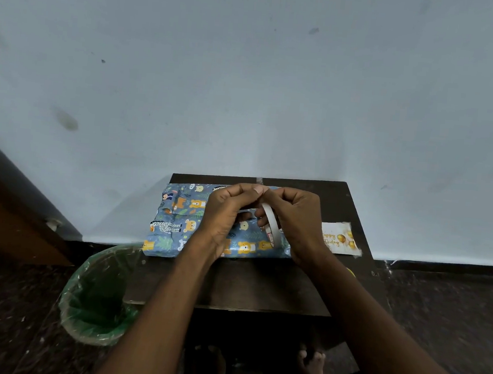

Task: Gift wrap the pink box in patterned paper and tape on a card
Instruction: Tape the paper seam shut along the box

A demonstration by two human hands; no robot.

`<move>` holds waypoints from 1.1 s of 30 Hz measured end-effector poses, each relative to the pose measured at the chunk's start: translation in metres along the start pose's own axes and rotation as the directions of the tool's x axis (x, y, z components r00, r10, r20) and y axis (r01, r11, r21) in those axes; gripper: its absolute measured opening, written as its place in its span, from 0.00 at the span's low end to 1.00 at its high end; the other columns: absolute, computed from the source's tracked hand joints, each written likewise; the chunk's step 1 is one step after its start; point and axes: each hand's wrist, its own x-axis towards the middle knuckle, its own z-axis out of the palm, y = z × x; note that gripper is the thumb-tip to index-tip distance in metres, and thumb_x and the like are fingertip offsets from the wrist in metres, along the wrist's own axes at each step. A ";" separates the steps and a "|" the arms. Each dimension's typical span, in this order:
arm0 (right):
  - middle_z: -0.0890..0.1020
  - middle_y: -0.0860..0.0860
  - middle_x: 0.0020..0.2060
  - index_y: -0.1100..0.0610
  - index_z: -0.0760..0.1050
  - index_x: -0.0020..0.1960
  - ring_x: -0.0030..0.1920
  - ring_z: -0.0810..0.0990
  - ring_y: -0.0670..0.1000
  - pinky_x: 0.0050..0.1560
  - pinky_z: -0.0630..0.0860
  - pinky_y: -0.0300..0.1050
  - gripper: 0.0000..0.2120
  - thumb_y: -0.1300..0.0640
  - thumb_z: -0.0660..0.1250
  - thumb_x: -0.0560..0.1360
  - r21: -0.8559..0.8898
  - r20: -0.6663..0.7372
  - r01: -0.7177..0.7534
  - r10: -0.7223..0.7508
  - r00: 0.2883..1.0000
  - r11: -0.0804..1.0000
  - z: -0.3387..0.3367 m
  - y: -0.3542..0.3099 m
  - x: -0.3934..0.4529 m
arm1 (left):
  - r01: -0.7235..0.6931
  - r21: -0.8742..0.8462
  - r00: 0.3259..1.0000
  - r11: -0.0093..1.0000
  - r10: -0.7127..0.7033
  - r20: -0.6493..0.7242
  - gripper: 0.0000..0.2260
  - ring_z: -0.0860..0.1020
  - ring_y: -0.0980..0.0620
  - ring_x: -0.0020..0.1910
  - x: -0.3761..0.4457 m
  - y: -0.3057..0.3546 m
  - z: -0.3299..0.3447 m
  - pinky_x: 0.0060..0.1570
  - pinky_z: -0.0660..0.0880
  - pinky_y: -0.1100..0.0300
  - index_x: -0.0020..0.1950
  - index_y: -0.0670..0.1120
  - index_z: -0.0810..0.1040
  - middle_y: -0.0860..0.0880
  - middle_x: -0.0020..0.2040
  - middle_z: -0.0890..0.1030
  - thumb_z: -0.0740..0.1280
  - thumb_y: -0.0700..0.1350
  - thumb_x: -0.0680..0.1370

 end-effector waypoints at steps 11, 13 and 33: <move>0.84 0.64 0.34 0.66 0.83 0.42 0.31 0.82 0.66 0.29 0.75 0.46 0.19 0.52 0.68 0.82 -0.107 0.012 -0.081 0.083 0.996 0.991 0.002 0.006 0.004 | -0.046 -0.041 0.988 0.998 0.040 -0.147 0.08 0.84 0.44 0.46 0.003 -0.005 0.006 0.54 0.81 0.46 0.49 0.41 0.89 0.42 0.47 0.88 0.71 0.41 0.82; 0.84 0.63 0.33 0.66 0.83 0.44 0.28 0.81 0.60 0.28 0.74 0.45 0.17 0.55 0.66 0.83 -0.099 0.023 -0.134 0.137 0.990 0.986 0.001 0.005 0.004 | -0.079 0.003 0.987 0.997 0.079 -0.141 0.08 0.85 0.45 0.46 0.003 -0.006 0.004 0.52 0.82 0.48 0.50 0.40 0.88 0.42 0.48 0.89 0.70 0.42 0.83; 0.87 0.41 0.39 0.53 0.86 0.56 0.37 0.83 0.39 0.38 0.76 0.34 0.18 0.61 0.83 0.68 -0.521 0.112 -0.002 0.070 0.991 0.853 -0.095 -0.012 -0.009 | -0.240 0.248 0.971 0.939 0.238 0.039 0.08 0.87 0.45 0.49 -0.012 -0.004 0.047 0.52 0.83 0.43 0.50 0.46 0.88 0.50 0.47 0.89 0.70 0.47 0.84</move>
